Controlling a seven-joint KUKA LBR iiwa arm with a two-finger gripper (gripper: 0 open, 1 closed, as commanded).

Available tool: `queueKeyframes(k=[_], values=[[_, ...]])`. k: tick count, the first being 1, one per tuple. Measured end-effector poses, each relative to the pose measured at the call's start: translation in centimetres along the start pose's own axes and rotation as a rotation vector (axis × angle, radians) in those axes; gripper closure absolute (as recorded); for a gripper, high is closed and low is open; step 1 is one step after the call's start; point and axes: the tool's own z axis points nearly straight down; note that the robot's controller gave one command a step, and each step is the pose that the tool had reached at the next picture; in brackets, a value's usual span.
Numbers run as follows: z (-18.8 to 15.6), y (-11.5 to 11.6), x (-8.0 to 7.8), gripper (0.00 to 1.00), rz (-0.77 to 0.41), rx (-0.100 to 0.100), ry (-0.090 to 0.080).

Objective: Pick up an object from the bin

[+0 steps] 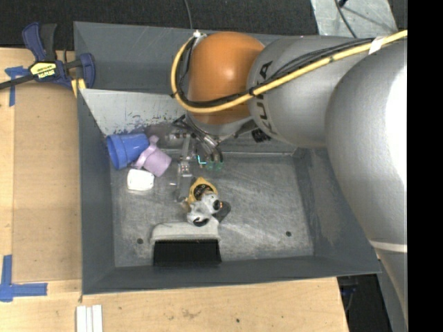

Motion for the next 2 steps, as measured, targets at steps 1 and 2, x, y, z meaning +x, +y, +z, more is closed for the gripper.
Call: queueKeyframes(k=[1,2], values=[[-0.5,0.0,-0.2,0.0,0.003,-0.001,-0.008],[3.3,0.4,-0.9,0.0,0.059,-0.002,-0.012]])
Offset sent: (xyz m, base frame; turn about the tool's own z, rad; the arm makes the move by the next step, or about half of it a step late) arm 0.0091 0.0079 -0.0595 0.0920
